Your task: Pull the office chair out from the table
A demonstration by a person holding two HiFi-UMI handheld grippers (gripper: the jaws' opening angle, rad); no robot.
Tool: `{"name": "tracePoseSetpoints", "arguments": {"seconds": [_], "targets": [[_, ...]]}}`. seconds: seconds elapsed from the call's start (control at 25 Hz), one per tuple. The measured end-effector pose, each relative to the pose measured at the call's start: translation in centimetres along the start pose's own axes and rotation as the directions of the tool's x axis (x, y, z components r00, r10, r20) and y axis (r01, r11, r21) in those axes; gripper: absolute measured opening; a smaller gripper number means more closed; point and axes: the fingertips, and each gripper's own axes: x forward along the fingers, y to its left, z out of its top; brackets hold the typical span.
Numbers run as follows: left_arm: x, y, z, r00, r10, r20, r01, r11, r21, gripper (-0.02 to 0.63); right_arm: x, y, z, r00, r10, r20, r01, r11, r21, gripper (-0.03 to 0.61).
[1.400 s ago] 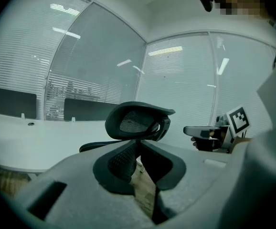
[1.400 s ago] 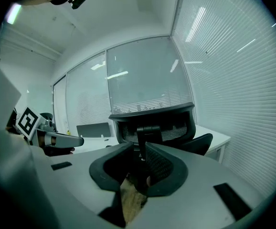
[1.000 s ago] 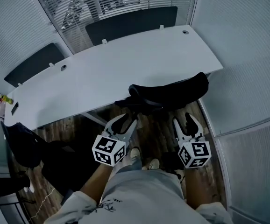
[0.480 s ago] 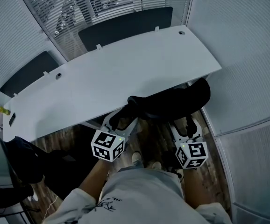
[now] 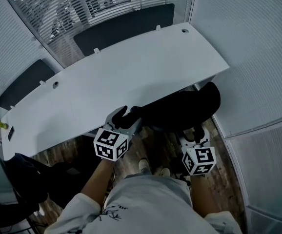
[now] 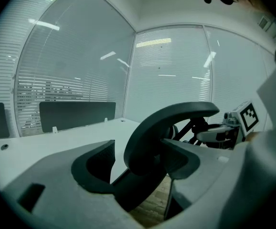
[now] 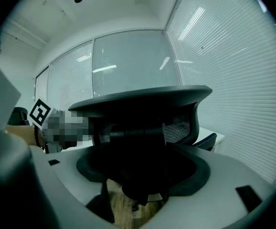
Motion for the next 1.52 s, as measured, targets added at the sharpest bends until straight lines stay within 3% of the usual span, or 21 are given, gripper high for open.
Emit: {"name": "tracePoseSetpoints", "arguments": {"seconds": [0.24,0.56,1.52], "targets": [[1.8,-0.5,-0.5,0.996,-0.088,-0.029,0.088,0.996,0.016,0.283,0.2,0.2,-0.2,1.000,0.013,0.000,-0.013,1.000,-0.005,0.278],[2.6,-1.2,-0.6,0.993,-0.105,-0.050,0.106,0.994,0.019,0.258,0.4,-0.9,-0.3,0.999,-0.039,-0.028,0.038,0.998,-0.044,0.278],[3.3,-3.7,-0.7,0.994,-0.091,-0.051,0.092,0.996,0.013,0.258,-1.3,-2.8,-0.4,0.999,-0.029,-0.025,0.029,0.999,-0.029,0.279]]}}
